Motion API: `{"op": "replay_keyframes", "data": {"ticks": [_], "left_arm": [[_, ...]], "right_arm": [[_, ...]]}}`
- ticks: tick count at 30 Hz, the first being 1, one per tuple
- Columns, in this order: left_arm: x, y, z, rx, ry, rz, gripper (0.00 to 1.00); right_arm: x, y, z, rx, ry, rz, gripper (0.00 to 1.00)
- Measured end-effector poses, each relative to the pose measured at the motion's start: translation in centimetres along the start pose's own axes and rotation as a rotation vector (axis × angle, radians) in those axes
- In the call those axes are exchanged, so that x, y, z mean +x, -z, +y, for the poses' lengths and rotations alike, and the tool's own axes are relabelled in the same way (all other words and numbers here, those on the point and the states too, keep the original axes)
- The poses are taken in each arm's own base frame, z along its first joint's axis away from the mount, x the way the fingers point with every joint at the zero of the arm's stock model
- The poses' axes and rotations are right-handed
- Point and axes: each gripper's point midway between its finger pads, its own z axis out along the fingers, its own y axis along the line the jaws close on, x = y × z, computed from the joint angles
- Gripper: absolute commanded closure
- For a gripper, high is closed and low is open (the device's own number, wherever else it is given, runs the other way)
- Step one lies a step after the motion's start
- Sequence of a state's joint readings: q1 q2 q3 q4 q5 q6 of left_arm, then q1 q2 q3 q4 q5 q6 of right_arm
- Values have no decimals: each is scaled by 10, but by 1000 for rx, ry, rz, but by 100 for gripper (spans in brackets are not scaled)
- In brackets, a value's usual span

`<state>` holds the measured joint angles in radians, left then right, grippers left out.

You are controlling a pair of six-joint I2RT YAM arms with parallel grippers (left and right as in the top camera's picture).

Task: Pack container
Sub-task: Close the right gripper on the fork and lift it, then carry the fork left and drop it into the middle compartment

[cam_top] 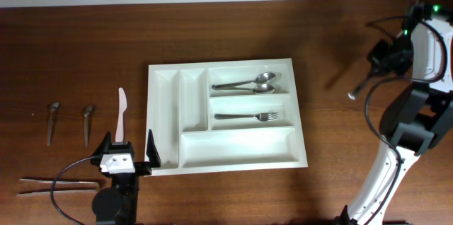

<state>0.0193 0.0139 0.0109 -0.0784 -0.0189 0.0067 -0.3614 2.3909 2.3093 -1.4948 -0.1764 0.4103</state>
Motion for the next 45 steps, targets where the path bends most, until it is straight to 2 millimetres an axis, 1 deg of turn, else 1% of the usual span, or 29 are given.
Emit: {"op": "replay_keyframes", "data": {"ticks": [2,4,5,7,8,10,12,14,16,19,20,24,27,29,32,38,45], "left_arm": [[0,0,0,0,0,0,1],[0,0,0,0,0,0,1],[0,0,0,0,0,0,1],[0,0,0,0,0,0,1],[0,0,0,0,0,0,1],[0,0,0,0,0,0,1],[0,0,0,0,0,0,1],[0,0,0,0,0,0,1],[0,0,0,0,0,0,1],[0,0,0,0,0,0,1],[0,0,0,0,0,0,1],[0,0,0,0,0,0,1],[0,0,0,0,0,0,1],[0,0,0,0,0,0,1],[0,0,0,0,0,0,1],[0,0,0,0,0,0,1],[0,0,0,0,0,0,1]], "right_arm": [[10,22,27,-60,18,-16,96],[25,43,59,-118,50,-39,96],[33,51,73,-138,69,-47,96],[55,63,102,-172,99,-49,96],[68,67,117,-186,108,-43,96],[91,68,138,-197,104,-17,96],[115,64,157,-194,79,17,96],[135,59,169,-177,21,49,96],[150,56,173,-149,-46,74,96],[170,52,174,-91,-164,98,95],[175,51,172,-68,-203,104,95],[194,46,182,-32,-330,97,95],[211,42,190,-14,-375,100,95],[226,36,195,10,-389,108,95],[244,25,196,58,-388,105,95],[271,2,187,169,-361,90,95],[278,-23,160,304,-372,95,94]]}}
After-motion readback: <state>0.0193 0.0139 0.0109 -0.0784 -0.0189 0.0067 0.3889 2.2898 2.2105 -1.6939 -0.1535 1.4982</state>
